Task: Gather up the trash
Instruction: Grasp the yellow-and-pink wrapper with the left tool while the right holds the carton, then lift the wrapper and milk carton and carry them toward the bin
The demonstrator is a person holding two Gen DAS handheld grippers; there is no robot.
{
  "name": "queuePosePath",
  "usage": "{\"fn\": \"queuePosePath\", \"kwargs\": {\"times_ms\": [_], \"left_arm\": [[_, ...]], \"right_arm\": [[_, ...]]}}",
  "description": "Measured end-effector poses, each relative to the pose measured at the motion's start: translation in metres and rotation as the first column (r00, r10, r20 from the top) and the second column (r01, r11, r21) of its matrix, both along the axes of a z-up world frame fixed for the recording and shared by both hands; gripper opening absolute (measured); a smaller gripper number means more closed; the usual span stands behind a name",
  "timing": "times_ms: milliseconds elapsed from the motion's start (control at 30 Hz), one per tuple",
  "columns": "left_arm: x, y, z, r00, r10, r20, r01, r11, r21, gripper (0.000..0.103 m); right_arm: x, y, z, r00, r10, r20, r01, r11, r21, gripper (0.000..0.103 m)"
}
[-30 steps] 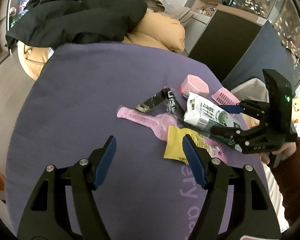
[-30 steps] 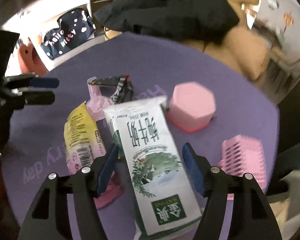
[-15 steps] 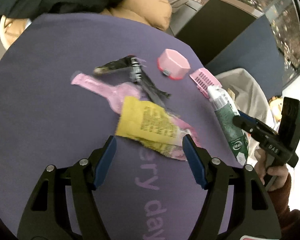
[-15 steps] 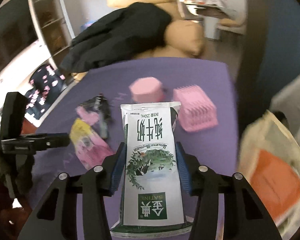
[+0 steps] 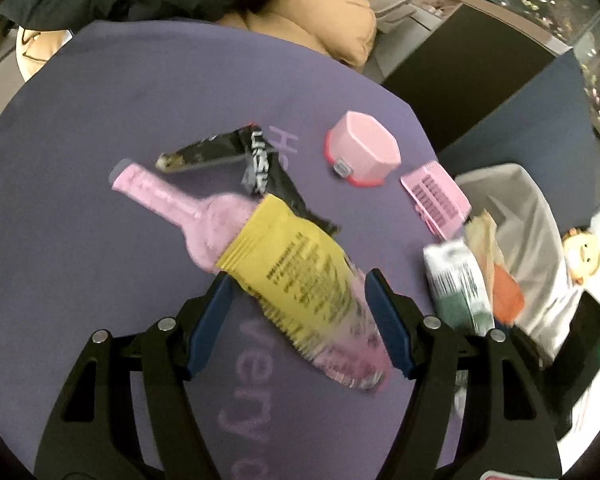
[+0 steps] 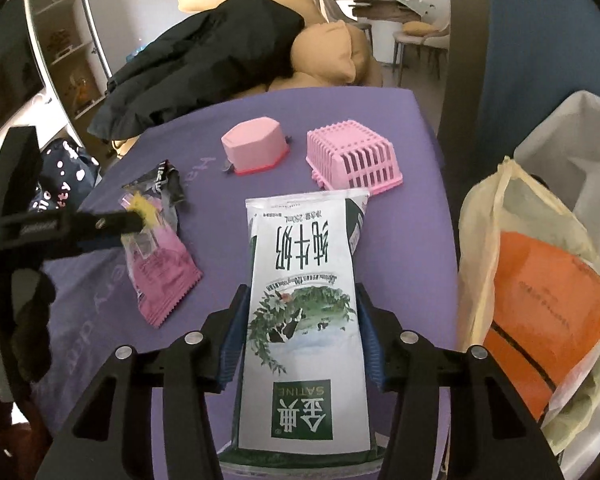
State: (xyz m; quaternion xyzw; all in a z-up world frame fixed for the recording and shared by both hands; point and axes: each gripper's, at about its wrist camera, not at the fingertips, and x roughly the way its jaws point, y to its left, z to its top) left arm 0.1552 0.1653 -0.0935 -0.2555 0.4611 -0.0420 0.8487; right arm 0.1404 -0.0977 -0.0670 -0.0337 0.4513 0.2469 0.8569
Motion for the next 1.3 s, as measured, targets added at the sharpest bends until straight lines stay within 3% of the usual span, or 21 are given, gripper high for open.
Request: {"fn": "queuePosePath", "kwargs": {"times_ms": [133, 200, 233, 300, 400, 633, 833, 867, 900, 1033, 1300], "left_arm": [[0.012, -0.016, 0.0, 1.0, -0.016, 0.007, 0.015, 0.996, 0.092, 0.065], [0.014, -0.022, 0.0, 0.999, -0.042, 0.016, 0.04, 0.991, 0.126, 0.054], [0.014, -0.023, 0.0, 0.998, -0.053, 0.021, 0.05, 0.99, 0.13, 0.053], [0.011, -0.022, 0.001, 0.996, -0.08, 0.028, 0.076, 0.99, 0.116, 0.04], [0.003, -0.02, 0.004, 0.993, -0.109, 0.04, 0.103, 0.985, 0.137, 0.036], [-0.021, -0.012, 0.013, 0.975, -0.219, 0.029, 0.21, 0.958, 0.196, 0.04], [-0.031, -0.01, 0.012, 0.977, -0.212, 0.026, 0.203, 0.961, 0.19, 0.051], [-0.031, -0.01, 0.011, 0.977, -0.211, 0.025, 0.203, 0.962, 0.185, 0.051], [-0.031, -0.011, 0.011, 0.977, -0.21, 0.023, 0.203, 0.963, 0.178, 0.052], [-0.03, -0.011, 0.008, 0.981, -0.195, 0.01, 0.191, 0.968, 0.161, 0.053], [-0.019, -0.017, -0.001, 0.988, -0.149, -0.034, 0.152, 0.976, 0.155, 0.053]], "right_arm": [[-0.004, 0.0, -0.002, 1.0, 0.005, -0.011, -0.005, 1.0, -0.005, 0.058], [-0.004, 0.0, -0.001, 1.0, -0.002, -0.024, 0.002, 1.0, 0.001, 0.058], [-0.003, -0.001, -0.001, 0.999, -0.007, -0.034, 0.008, 1.0, 0.01, 0.058], [-0.002, -0.004, -0.001, 0.998, -0.012, -0.056, 0.014, 0.999, 0.042, 0.061], [-0.003, -0.005, -0.001, 0.997, 0.018, -0.07, -0.015, 0.998, 0.054, 0.064], [-0.009, 0.003, 0.014, 0.999, 0.051, 0.005, -0.051, 0.999, -0.004, 0.064], [0.02, 0.019, 0.012, 1.0, 0.014, -0.022, -0.016, 0.996, -0.093, 0.064], [0.022, 0.02, 0.012, 1.0, 0.017, -0.023, -0.019, 0.995, -0.098, 0.06], [0.023, 0.02, 0.012, 0.999, 0.027, -0.026, -0.029, 0.995, -0.092, 0.048], [0.008, 0.022, 0.028, 0.995, 0.086, 0.054, -0.082, 0.993, -0.079, 0.048], [-0.002, 0.006, 0.049, 0.992, 0.039, 0.121, -0.036, 0.999, -0.029, 0.047]]}}
